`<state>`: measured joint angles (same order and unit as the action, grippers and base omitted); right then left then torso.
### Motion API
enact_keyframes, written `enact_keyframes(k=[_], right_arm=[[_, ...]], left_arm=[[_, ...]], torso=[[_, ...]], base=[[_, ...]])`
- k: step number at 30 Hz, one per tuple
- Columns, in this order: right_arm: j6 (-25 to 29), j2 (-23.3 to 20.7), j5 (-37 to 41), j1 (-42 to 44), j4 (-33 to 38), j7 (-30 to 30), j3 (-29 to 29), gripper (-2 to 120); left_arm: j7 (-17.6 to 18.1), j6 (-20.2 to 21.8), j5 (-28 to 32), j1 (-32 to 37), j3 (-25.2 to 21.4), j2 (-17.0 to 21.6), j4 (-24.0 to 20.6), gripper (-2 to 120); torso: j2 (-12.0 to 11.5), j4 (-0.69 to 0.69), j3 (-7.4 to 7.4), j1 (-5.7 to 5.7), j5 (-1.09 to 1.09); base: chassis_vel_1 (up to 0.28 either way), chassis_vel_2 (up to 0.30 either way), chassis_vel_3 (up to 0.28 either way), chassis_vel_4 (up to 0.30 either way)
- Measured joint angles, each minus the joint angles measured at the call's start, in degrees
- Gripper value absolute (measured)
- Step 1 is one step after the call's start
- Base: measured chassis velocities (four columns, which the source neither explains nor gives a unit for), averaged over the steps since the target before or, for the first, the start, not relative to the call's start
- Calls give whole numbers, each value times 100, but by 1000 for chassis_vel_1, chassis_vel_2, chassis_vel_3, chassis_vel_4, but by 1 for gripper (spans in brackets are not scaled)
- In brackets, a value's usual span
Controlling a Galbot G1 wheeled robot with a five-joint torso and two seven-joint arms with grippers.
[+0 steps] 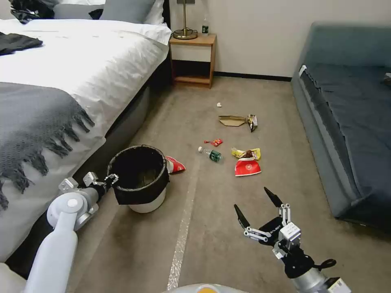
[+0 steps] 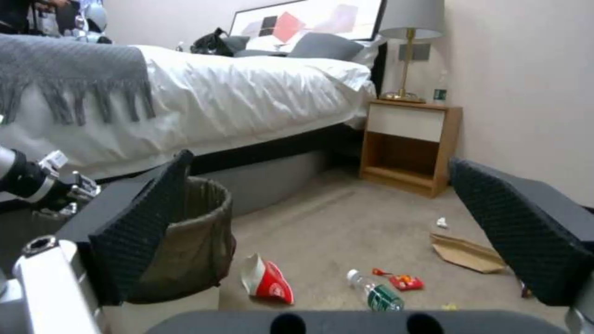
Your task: Pick up the trash can from the floor.
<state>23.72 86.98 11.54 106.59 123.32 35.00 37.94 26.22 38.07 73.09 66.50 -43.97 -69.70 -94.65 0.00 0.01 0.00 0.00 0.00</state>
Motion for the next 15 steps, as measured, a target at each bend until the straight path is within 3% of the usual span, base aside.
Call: enact_keyframes(k=[2,7,15], right_arm=[[1,6,0,-5,-7,14,-13,100],[5,13,0,-7,-8,33,-21,100],[22,7,4,-2,-7,69,-21,100]], left_arm=[[-47,-26,-85,60,-15,-2,0,13],[-58,-69,-146,95,-22,-9,8,2],[-45,-127,-176,106,-45,0,-40,1]], torso=[[0,0,-1,0,0],[0,-1,0,0,-4],[0,-1,0,0,0]], base=[[0,0,0,0],[0,0,0,0],[0,0,0,0]])
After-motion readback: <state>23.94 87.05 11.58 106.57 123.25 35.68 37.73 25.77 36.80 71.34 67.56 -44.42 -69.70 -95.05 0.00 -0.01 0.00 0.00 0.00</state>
